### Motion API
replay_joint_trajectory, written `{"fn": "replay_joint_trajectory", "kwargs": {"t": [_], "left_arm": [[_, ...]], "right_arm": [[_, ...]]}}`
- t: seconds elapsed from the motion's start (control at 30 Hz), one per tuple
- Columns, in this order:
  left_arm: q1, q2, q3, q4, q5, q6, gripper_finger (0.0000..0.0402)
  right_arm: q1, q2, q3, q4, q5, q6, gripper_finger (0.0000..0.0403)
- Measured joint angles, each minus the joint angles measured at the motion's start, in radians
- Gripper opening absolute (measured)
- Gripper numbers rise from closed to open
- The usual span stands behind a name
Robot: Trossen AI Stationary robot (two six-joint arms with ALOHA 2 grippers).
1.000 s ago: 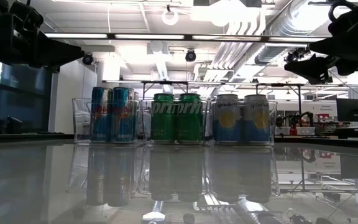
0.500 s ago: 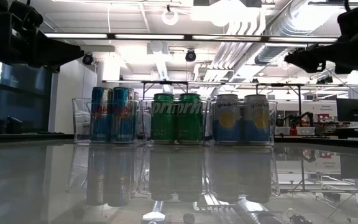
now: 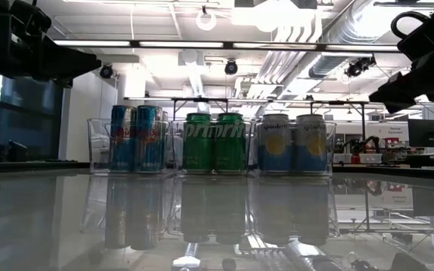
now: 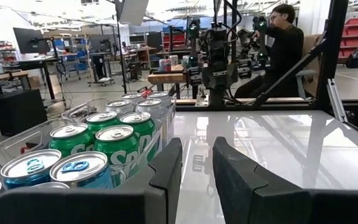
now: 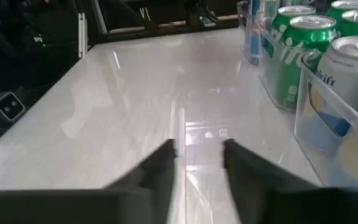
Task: Sort soda cans
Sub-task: Return to Home Position
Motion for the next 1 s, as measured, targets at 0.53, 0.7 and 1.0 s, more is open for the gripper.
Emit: {"fn": "replay_joint_trajectory", "kwargs": {"t": [0.53,0.7,1.0], "left_arm": [[0.0,0.0,0.0,0.0,0.0,0.0,0.0078],[0.0,0.0,0.0,0.0,0.0,0.0,0.0078],[0.0,0.0,0.0,0.0,0.0,0.0,0.0078]], "right_arm": [[0.0,0.001,0.001,-0.01,0.041,-0.134,0.0032],[0.0,0.001,0.001,-0.01,0.041,-0.133,0.0032],[0.0,0.001,0.001,-0.009,0.041,-0.133,0.0032]]}}
